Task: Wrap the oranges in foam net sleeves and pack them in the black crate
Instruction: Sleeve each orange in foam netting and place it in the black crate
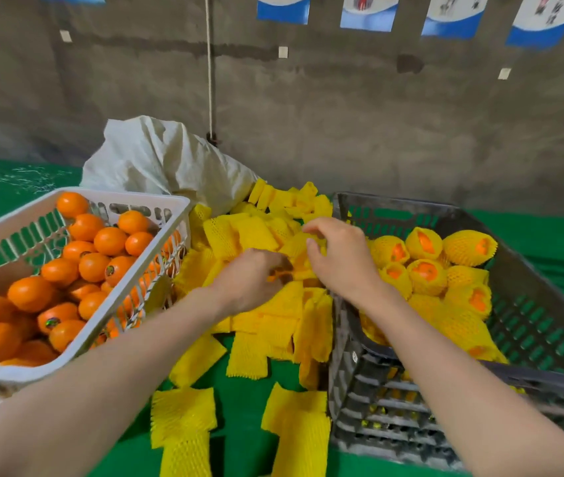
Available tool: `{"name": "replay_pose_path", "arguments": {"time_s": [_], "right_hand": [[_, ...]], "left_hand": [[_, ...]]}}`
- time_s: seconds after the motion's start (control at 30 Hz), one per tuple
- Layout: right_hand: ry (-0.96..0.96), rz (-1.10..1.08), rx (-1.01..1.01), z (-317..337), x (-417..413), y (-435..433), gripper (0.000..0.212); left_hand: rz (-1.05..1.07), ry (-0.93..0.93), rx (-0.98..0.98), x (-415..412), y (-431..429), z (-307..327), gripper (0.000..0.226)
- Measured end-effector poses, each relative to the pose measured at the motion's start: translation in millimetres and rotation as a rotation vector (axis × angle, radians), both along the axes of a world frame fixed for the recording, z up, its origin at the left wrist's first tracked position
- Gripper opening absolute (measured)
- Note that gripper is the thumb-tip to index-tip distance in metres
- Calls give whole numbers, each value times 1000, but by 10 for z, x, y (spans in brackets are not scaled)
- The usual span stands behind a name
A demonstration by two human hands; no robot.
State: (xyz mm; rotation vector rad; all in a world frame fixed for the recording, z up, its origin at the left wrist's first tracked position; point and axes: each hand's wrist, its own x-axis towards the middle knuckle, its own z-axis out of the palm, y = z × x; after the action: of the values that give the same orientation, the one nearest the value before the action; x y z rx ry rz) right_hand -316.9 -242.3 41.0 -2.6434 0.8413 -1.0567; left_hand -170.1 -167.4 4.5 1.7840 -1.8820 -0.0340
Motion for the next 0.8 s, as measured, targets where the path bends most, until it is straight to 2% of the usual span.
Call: {"name": "replay_pose_path", "arguments": {"time_s": [0.1, 0.27, 0.37, 0.57, 0.7, 0.8], "right_hand": [[236, -5, 116, -136, 349, 132, 30], [784, -171, 269, -634, 743, 160, 38], [934, -281, 426, -934, 711, 49, 51], [795, -365, 514, -1201, 532, -32, 57], [486, -339, 586, -1112, 584, 15, 67], [224, -248, 551, -891, 673, 96, 67]], "left_hand": [[143, 25, -87, 531, 301, 24, 15], [296, 51, -102, 1098, 746, -100, 12], [284, 77, -79, 1216, 898, -213, 12], [257, 145, -44, 1260, 955, -350, 13], [220, 139, -35, 1274, 974, -367, 14], [210, 155, -33, 1278, 970, -361, 16]]}}
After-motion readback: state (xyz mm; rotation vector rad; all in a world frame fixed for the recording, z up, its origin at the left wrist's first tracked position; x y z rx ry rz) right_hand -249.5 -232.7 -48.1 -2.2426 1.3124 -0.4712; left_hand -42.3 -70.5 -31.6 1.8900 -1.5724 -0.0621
